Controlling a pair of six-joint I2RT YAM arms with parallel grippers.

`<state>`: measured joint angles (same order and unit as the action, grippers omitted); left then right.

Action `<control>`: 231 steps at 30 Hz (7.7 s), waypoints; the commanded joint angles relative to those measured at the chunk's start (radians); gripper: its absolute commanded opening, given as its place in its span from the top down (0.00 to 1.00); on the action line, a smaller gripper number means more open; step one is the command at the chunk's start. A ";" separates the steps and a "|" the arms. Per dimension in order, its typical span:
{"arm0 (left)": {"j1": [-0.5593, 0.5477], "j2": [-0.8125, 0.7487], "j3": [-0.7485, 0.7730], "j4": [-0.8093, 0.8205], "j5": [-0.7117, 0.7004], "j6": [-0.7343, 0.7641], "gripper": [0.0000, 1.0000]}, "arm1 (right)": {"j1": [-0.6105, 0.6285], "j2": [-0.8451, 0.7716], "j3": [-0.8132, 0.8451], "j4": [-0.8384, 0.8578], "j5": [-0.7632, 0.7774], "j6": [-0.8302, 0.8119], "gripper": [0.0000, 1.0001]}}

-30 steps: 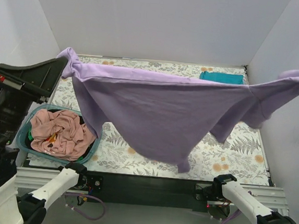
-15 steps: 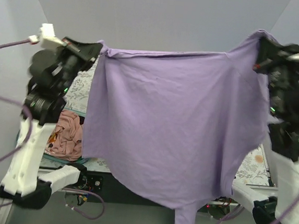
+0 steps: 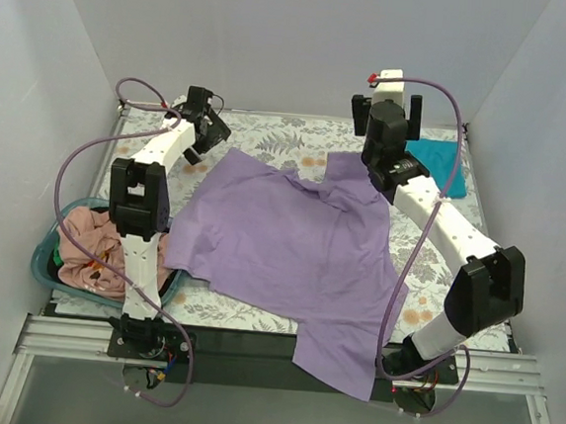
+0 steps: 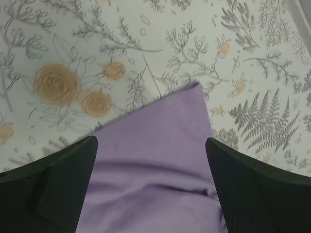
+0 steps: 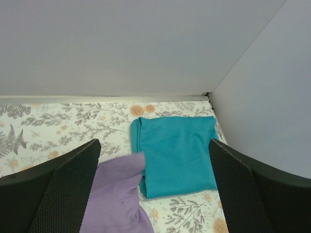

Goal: Fold and stack the t-shirts
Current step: Flatten the tshirt out

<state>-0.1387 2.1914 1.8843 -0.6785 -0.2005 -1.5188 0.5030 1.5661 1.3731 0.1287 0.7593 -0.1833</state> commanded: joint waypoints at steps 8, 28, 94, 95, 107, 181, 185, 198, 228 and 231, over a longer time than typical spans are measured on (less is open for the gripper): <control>-0.010 -0.387 -0.194 0.077 0.029 0.052 0.06 | -0.015 0.105 0.187 -0.351 -0.050 0.284 0.02; -0.099 -0.774 -0.745 0.237 0.205 0.126 0.05 | -0.141 -0.330 -0.569 -0.301 -0.523 0.574 0.02; -0.102 -0.194 -0.107 0.220 0.173 0.101 0.03 | -0.425 0.217 0.238 -0.426 -0.546 0.370 0.02; -0.105 -0.256 -0.195 0.220 0.152 0.094 0.03 | -0.417 0.093 0.146 -0.426 -0.564 0.418 0.02; -0.228 -0.972 -1.051 0.087 0.055 -0.158 0.03 | -0.379 -0.810 -0.818 -0.560 -0.739 0.734 0.02; -0.257 -0.690 -1.031 0.056 -0.091 -0.366 1.00 | -0.118 -0.808 -0.919 -0.994 -0.591 1.041 0.08; -0.256 -0.685 -1.033 0.057 -0.094 -0.362 1.00 | -0.112 -0.758 -0.899 -0.983 -0.545 1.048 0.13; -0.256 -0.685 -1.024 0.037 -0.096 -0.354 1.00 | -0.106 -0.716 -0.912 -0.747 -0.490 0.995 0.92; -0.279 -1.249 -1.133 -0.158 0.027 -0.342 1.00 | -0.107 -1.232 -0.416 -1.328 -0.301 1.070 0.99; -0.279 -1.228 -1.124 -0.144 0.032 -0.328 1.00 | -0.107 -1.198 -0.416 -1.324 -0.264 1.062 0.99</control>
<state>-0.4149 0.9607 0.7601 -0.8135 -0.1825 -1.8622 0.3939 0.3328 0.9443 -1.1900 0.4477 0.8692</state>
